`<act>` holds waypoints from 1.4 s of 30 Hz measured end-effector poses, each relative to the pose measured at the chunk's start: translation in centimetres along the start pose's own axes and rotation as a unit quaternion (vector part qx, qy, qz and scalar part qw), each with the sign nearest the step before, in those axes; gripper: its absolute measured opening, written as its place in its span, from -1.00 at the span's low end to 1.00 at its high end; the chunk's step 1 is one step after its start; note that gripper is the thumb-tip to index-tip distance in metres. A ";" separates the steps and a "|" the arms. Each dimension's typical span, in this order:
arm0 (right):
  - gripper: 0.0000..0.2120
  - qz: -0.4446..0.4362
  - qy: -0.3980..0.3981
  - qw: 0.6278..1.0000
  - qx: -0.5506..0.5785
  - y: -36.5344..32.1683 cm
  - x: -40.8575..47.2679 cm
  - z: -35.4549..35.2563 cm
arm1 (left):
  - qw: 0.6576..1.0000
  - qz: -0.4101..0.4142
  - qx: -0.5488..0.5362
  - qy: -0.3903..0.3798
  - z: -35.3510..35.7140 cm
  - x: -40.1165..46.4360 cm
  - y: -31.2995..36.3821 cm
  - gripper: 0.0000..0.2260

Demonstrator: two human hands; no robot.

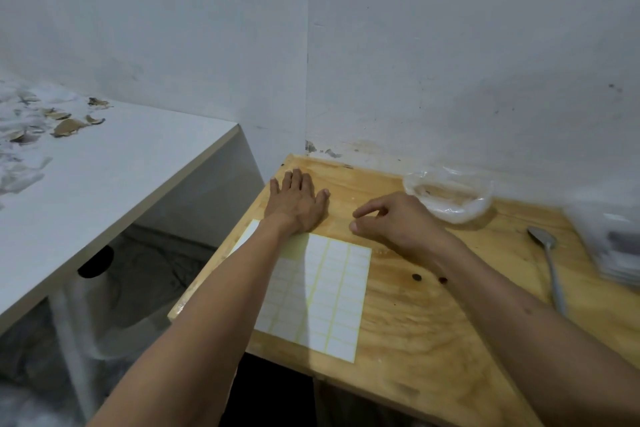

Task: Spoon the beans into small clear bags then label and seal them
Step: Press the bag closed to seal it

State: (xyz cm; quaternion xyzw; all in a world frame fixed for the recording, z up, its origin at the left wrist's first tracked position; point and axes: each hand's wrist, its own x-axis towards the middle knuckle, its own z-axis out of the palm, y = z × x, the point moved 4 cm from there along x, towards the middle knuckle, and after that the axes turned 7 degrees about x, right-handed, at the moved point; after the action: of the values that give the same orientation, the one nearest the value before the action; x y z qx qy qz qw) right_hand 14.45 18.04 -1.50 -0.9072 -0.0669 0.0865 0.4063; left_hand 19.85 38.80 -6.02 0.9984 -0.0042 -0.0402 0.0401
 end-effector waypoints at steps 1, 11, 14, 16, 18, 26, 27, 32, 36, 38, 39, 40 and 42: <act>-0.74 -0.011 0.013 1.000 -0.019 0.1 -0.1 0.3 | 1.000 0.000 -0.003 0.001 0.0 0.0 0.0 -0.35; -0.81 0.137 0.064 0.926 0.347 -0.7 -0.9 -0.4 | 0.999 0.014 -0.003 0.029 0.6 0.6 -0.4 -0.35; -0.85 0.150 0.091 0.907 0.383 -0.1 -1.4 -3.5 | 0.999 0.011 0.001 0.034 0.7 0.7 -0.5 -0.35; -0.72 0.130 0.126 0.959 0.219 0.9 -2.5 -5.1 | 0.999 0.012 -0.002 0.036 0.8 0.7 -0.5 -0.35; -0.64 0.099 0.157 0.982 0.040 2.3 -3.6 -6.1 | 0.999 0.013 -0.005 0.038 0.8 0.7 -0.4 -0.35; -0.67 0.068 0.229 0.965 -0.109 6.4 -4.4 -7.3 | 0.998 0.002 0.015 0.061 0.5 0.4 -0.1 -0.39; -0.66 0.060 0.229 0.965 -0.111 6.5 -4.1 -7.1 | 0.997 0.001 0.036 0.074 0.2 0.3 0.3 -0.42; -0.82 0.062 0.241 0.962 -0.115 6.5 -2.7 -6.4 | 0.989 0.083 0.063 0.106 -2.0 -0.1 4.0 -0.45; -0.84 0.080 0.240 0.962 -0.102 7.0 -2.3 -6.2 | 0.990 0.132 -0.036 0.042 -0.9 -0.4 8.1 -0.44; -0.79 0.092 0.231 0.969 0.009 7.2 -2.3 -6.3 | 0.987 0.155 -0.033 0.037 0.2 -0.8 8.9 -0.48; -0.82 0.111 0.224 0.960 0.125 7.2 -2.5 -6.5 | 0.986 0.159 -0.028 0.041 0.4 -1.0 9.0 -0.51; -0.86 0.144 0.202 0.933 0.259 7.4 -2.5 -6.4 | 0.986 0.159 -0.025 0.044 0.5 -1.0 9.0 -0.52; -0.90 0.203 0.138 0.853 0.461 7.0 -2.8 -5.9 | 0.986 0.156 -0.025 0.046 0.4 -1.1 8.9 -0.52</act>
State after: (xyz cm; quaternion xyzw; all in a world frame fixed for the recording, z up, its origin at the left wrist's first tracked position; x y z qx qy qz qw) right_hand 13.34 8.58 -2.57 -0.6115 0.2231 0.0620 0.7566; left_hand 18.69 29.93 -5.61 0.9850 -0.1568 0.0122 0.0707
